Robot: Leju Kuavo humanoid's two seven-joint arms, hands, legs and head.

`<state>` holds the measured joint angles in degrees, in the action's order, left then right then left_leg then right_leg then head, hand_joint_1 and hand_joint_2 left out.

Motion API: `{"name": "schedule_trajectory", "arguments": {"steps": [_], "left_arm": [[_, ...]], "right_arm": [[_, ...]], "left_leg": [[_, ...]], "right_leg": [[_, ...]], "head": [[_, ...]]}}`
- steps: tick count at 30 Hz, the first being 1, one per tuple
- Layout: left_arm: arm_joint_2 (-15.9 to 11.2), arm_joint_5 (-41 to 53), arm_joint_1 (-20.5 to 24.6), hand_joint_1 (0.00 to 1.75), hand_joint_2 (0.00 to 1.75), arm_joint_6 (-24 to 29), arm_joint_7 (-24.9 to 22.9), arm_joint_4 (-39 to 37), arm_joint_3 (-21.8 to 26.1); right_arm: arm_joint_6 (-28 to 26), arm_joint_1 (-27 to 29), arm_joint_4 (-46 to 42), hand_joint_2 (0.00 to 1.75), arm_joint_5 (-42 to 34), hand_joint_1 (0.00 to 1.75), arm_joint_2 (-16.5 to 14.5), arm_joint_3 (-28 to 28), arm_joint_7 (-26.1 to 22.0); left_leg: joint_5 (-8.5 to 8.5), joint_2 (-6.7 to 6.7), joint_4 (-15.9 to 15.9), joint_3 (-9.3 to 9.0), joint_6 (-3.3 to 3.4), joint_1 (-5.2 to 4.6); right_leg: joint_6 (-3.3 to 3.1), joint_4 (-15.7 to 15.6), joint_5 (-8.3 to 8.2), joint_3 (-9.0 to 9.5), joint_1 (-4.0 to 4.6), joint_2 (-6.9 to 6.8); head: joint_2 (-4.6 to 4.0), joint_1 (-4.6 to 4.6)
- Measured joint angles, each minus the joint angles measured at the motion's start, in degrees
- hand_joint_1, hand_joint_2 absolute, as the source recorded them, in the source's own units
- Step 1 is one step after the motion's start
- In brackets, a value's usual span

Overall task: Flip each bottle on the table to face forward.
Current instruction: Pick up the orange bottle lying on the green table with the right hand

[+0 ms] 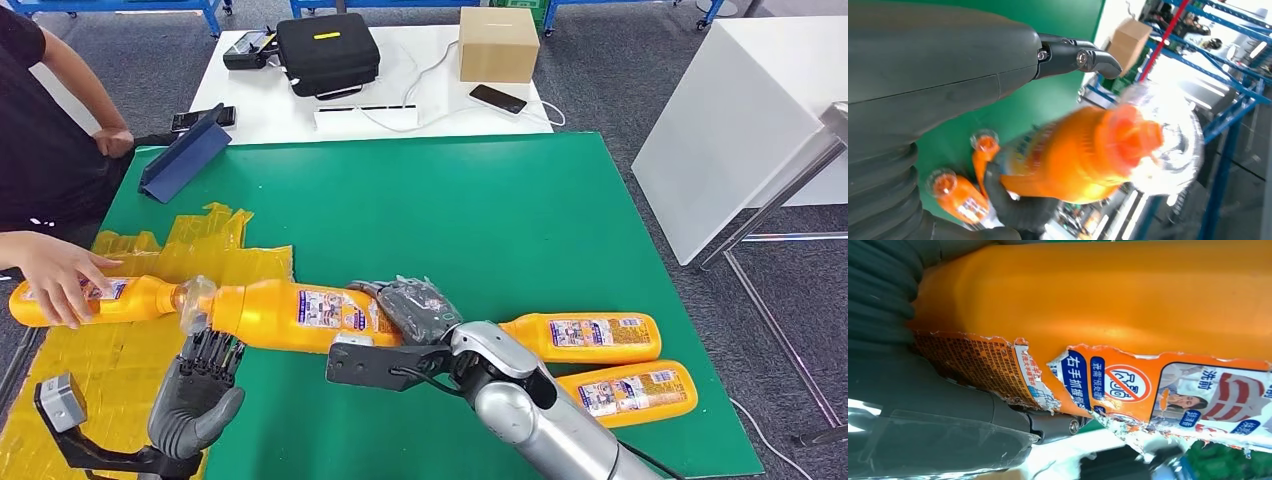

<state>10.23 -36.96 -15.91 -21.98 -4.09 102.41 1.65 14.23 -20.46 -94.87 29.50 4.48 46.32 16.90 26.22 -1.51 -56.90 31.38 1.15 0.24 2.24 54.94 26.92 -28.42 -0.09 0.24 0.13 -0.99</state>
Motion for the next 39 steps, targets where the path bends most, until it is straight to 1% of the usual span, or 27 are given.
{"name": "schedule_trajectory", "arguments": {"steps": [4,10,16,20,27,35,36,37,39], "left_arm": [[-1.2,-4.8,0.6,0.0,1.75,-0.3,0.1,0.0,-2.6],[-4.6,-10.5,1.2,0.0,1.75,-0.8,2.6,-0.6,-7.2],[-6.7,-14.9,1.4,0.0,1.75,-1.4,3.3,-1.3,-10.3],[-7.7,-16.7,1.5,1.75,1.75,-1.8,3.7,-1.8,-11.8],[-8.8,-17.0,1.6,1.75,1.75,-1.7,4.6,-1.9,-12.5],[-9.0,-16.5,1.9,1.75,1.75,-1.4,5.0,-2.0,-12.6],[-9.0,-16.0,2.0,1.75,1.75,-1.2,5.2,-2.1,-12.6],[-9.0,-15.5,2.0,1.75,1.75,-1.0,5.3,-2.1,-12.6],[-9.0,-14.2,2.2,1.75,1.75,-0.6,5.8,-2.1,-12.6]], "right_arm": [[2.4,-1.5,1.9,1.75,-2.4,1.75,-0.7,3.0,-1.6],[6.5,-3.9,3.9,1.75,-6.6,1.75,-0.7,8.0,-4.9],[7.4,-6.7,5.0,1.75,-9.6,1.75,-0.7,11.7,-5.5],[7.4,-7.9,5.9,1.75,-10.9,1.75,-0.8,13.0,-5.6],[7.4,-8.6,6.8,1.75,-11.7,1.75,-0.7,13.8,-5.7],[6.9,-8.8,7.4,1.75,-11.8,1.75,-0.6,14.1,-5.9],[6.6,-8.7,7.4,1.75,-11.7,1.59,-0.6,14.1,-5.9],[6.3,-8.7,7.5,1.75,-11.6,1.16,-0.6,14.1,-5.9],[5.7,-8.5,7.5,0.87,-11.1,0.28,-0.5,14.1,-5.8]], "left_leg": [[0.0,-0.01,0.0,-0.01,0.0,0.01],[0.0,0.0,0.0,0.0,0.0,0.02],[0.0,0.01,0.0,0.0,0.0,0.0],[-0.01,0.01,0.0,-0.01,0.0,0.0],[-0.01,0.01,0.0,-0.01,0.0,0.01],[-0.01,0.01,0.0,0.0,0.0,0.01],[-0.01,0.01,0.0,0.0,0.0,0.01],[-0.01,0.02,0.0,0.0,0.0,0.01],[-0.01,0.02,0.0,0.0,0.0,0.0]], "right_leg": [[0.0,0.0,0.0,0.0,0.01,0.0],[0.0,0.0,0.0,-0.02,0.01,0.0],[0.0,0.0,0.0,-0.03,-0.01,0.01],[0.0,0.0,0.0,-0.03,0.0,0.01],[0.0,0.0,0.0,-0.05,0.0,0.01],[0.0,0.0,0.0,-0.05,0.0,0.01],[0.0,0.0,0.0,-0.05,0.0,0.01],[0.0,0.0,0.0,-0.05,0.0,0.01],[0.0,0.0,0.0,-0.05,0.0,0.01]], "head": [[0.0,-0.01],[0.0,0.0],[0.0,0.0],[0.0,0.0],[0.0,0.0],[0.0,0.0],[0.0,0.0],[0.0,0.0],[0.0,0.0]]}}
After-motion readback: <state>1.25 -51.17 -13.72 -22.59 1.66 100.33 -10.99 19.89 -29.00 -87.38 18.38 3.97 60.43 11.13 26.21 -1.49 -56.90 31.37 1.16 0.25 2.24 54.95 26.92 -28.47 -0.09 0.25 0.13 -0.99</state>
